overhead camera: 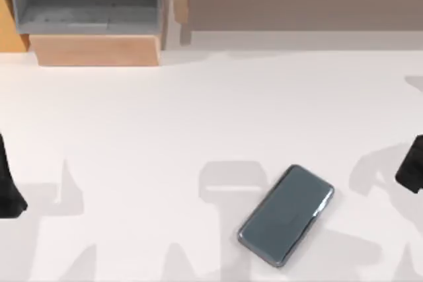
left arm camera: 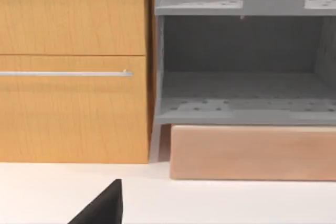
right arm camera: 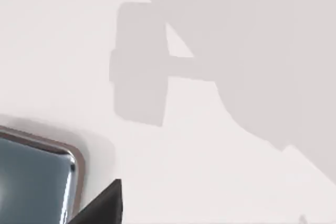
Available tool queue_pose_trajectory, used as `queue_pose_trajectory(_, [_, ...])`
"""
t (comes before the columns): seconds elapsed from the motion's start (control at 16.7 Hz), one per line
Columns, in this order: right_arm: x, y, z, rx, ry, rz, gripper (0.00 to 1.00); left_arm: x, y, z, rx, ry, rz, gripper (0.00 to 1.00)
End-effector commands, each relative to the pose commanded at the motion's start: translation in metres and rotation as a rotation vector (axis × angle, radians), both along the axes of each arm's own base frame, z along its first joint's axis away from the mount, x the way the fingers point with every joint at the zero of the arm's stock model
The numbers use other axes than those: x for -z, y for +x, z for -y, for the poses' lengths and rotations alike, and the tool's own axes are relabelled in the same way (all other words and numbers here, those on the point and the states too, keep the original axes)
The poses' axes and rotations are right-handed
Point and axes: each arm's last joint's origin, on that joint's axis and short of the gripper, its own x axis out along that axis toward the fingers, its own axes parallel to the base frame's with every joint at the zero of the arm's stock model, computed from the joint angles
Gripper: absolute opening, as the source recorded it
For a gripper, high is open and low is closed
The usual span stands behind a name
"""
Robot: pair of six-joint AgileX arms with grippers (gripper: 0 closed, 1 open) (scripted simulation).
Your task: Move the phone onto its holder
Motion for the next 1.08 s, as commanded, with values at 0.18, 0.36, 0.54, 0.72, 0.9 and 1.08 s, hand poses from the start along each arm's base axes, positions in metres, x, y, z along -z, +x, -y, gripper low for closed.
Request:
queue_pose_trajectory(0.18, [0.013, 0.025, -0.029, 0.079, -0.034, -0.294, 1.0, 0.0, 0.0, 0.0, 0.0, 0.0, 0.0, 1.0])
queue_pose_trajectory(0.36, [0.025, 0.048, -0.066, 0.14, -0.104, -0.489, 1.0, 0.0, 0.0, 0.0, 0.0, 0.0, 0.0, 1.0])
queue_pose_trajectory(0.54, [0.03, 0.066, -0.107, 0.172, -0.151, -0.567, 1.0, 0.0, 0.0, 0.0, 0.0, 0.0, 0.0, 1.0])
queue_pose_trajectory(0.72, [0.023, 0.078, -0.147, 0.172, -0.143, -0.557, 1.0, 0.0, 0.0, 0.0, 0.0, 0.0, 0.0, 1.0])
queue_pose_trajectory(0.9, [0.008, 0.083, -0.177, 0.148, -0.098, -0.512, 1.0, 0.0, 0.0, 0.0, 0.0, 0.0, 0.0, 1.0])
queue_pose_trajectory(1.08, [-0.001, 0.083, -0.187, 0.134, -0.073, -0.489, 1.0, 0.0, 0.0, 0.0, 0.0, 0.0, 0.0, 1.0])
